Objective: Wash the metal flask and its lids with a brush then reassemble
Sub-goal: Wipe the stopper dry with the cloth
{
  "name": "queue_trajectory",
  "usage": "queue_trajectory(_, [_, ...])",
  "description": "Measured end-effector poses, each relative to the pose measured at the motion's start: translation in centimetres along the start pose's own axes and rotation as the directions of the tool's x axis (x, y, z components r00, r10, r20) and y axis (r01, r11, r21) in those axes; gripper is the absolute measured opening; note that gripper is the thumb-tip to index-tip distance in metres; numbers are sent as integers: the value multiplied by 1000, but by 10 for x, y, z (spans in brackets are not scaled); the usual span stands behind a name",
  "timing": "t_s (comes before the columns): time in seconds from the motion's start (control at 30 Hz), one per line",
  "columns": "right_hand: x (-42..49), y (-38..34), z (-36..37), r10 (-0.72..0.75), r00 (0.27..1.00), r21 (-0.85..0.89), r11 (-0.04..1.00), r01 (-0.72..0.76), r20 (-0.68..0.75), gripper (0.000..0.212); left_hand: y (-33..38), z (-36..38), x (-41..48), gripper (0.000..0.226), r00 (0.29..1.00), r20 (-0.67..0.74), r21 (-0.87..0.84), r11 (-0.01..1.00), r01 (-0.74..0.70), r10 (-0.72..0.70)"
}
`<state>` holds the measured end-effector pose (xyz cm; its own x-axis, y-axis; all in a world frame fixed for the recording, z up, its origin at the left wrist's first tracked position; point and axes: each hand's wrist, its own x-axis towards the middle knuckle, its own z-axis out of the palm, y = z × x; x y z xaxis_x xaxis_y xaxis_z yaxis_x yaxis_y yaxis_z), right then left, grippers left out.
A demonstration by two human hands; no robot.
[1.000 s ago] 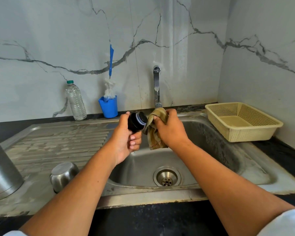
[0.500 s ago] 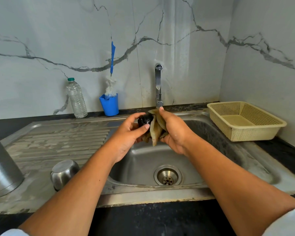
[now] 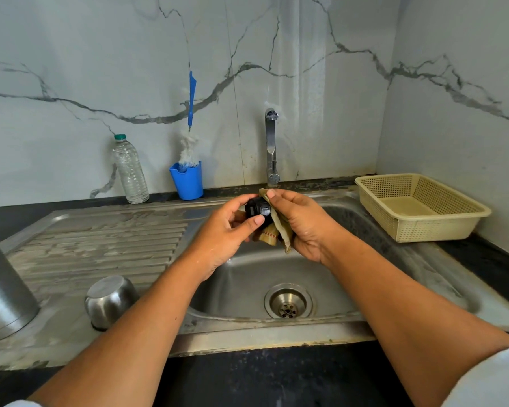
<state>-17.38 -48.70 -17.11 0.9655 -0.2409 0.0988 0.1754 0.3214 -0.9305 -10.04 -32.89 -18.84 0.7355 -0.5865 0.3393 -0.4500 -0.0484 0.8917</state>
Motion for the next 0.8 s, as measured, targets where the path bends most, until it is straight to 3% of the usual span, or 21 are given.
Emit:
queue_trajectory(0.17, [1,3,2,-69,998,-47,997,69,17,26,0,5,2,40,998,-36,27,999,44,-43])
queue_trajectory(0.3, [3,8,5,-119,992,-35,992,120,33,19,0,9,6,42,989,-76,-52,991,122,-126])
queue_trajectory(0.5, [6,13,7,-186,981,-166,967,192,49,29,-6,3,8,65,961,-115,-163,959,231,-251])
queue_trajectory(0.6, [6,13,5,-185,982,-187,964,187,28,25,-4,4,7,58,949,-78,-228,932,282,-306])
queue_trajectory(0.7, [6,11,3,-133,991,-235,964,123,-26,20,-1,7,2,55,967,-38,-98,964,249,-253])
queue_trajectory(0.8, [6,10,1,-57,993,-233,972,32,-103,28,6,13,-3,42,987,15,62,986,157,-158])
